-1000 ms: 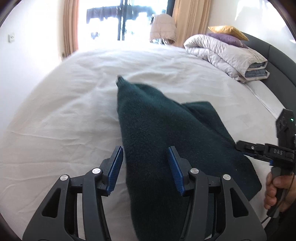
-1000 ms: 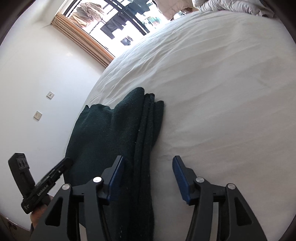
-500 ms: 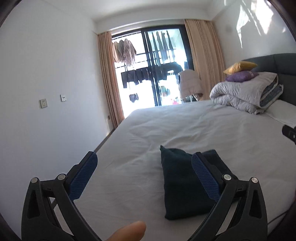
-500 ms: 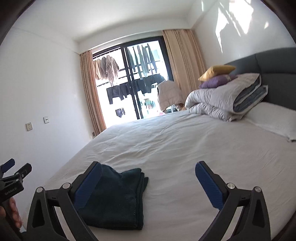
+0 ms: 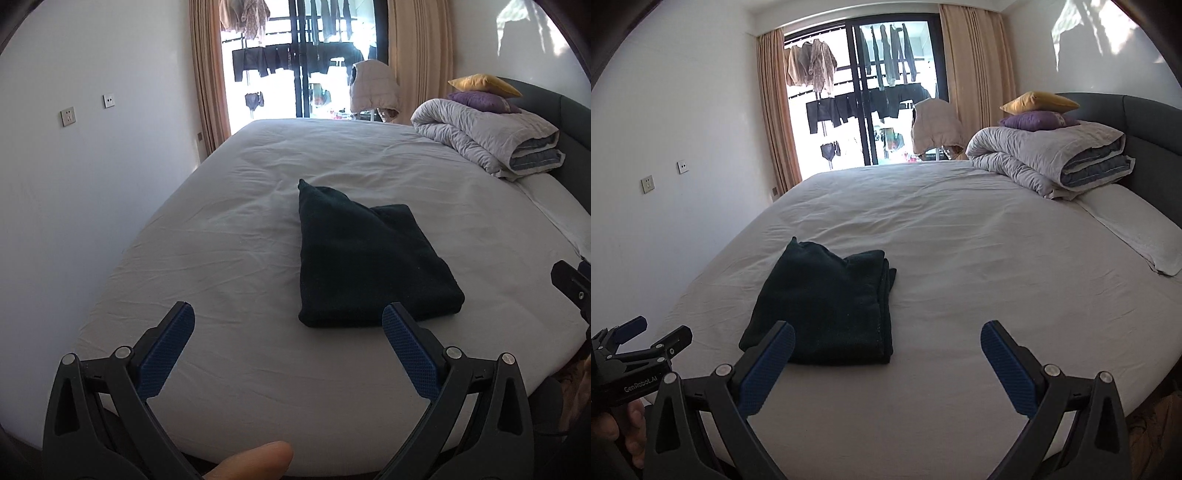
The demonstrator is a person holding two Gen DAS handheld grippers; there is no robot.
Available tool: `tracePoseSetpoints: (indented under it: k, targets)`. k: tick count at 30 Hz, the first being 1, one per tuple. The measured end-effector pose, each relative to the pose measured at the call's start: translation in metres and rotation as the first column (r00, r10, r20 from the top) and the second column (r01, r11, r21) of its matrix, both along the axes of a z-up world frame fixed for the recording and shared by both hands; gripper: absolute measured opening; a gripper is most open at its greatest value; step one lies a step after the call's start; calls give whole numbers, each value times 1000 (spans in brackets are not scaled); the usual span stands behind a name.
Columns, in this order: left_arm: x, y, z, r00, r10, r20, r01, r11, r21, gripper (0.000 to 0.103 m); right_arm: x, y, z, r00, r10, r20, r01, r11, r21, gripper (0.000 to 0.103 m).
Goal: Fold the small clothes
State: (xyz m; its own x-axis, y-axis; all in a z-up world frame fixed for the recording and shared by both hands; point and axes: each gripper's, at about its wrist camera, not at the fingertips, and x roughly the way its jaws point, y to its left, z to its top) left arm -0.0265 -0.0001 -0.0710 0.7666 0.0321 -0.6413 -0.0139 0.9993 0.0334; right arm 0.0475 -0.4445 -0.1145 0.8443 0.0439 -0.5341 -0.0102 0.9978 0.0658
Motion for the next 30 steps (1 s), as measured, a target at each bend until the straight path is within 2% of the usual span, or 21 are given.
tracePoseSetpoints:
  k: [10, 30]
  targets:
    - [24, 11, -29, 998, -13, -66, 10, 999, -43, 103, -6, 22, -6, 998, 17, -55, -19, 999, -34, 103]
    - [26, 23, -40, 995, -9, -102, 2, 998, -69, 103, 0, 33, -24, 991, 30, -132, -35, 999, -38, 103]
